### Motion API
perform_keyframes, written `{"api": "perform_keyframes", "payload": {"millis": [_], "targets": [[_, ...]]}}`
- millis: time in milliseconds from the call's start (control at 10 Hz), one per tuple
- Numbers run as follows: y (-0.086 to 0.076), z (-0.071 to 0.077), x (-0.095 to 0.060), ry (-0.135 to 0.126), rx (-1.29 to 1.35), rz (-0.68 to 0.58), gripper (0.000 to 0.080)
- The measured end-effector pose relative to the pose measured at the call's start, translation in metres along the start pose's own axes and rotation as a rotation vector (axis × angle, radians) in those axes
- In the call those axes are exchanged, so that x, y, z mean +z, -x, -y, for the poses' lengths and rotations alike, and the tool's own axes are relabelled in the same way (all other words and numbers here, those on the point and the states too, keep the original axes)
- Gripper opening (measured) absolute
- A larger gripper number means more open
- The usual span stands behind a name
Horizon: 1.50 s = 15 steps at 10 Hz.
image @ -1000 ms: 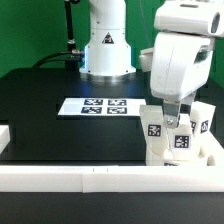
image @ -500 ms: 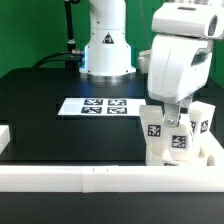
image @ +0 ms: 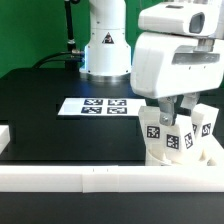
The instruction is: Assemble stool
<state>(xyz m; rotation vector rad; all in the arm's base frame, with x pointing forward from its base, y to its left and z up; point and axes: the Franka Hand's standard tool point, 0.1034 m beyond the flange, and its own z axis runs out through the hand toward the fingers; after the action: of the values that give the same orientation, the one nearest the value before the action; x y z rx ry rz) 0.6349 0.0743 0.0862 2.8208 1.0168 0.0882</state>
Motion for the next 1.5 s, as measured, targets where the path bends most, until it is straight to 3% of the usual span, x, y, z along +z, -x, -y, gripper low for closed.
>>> {"api": "perform_keyframes", "payload": {"millis": [400, 1000, 1200, 1500], "targets": [[-0.008, 0.015, -0.002, -0.007, 0.592, -0.015, 0.0337], [-0.014, 0.024, -0.003, -0.045, 1.254, -0.013, 0.0337], [-0.017, 0.026, -0.003, -0.067, 1.484, -0.010, 0.0337], [-0.027, 0.033, -0.004, -0.147, 1.941, -0.027, 0.0337]]}}
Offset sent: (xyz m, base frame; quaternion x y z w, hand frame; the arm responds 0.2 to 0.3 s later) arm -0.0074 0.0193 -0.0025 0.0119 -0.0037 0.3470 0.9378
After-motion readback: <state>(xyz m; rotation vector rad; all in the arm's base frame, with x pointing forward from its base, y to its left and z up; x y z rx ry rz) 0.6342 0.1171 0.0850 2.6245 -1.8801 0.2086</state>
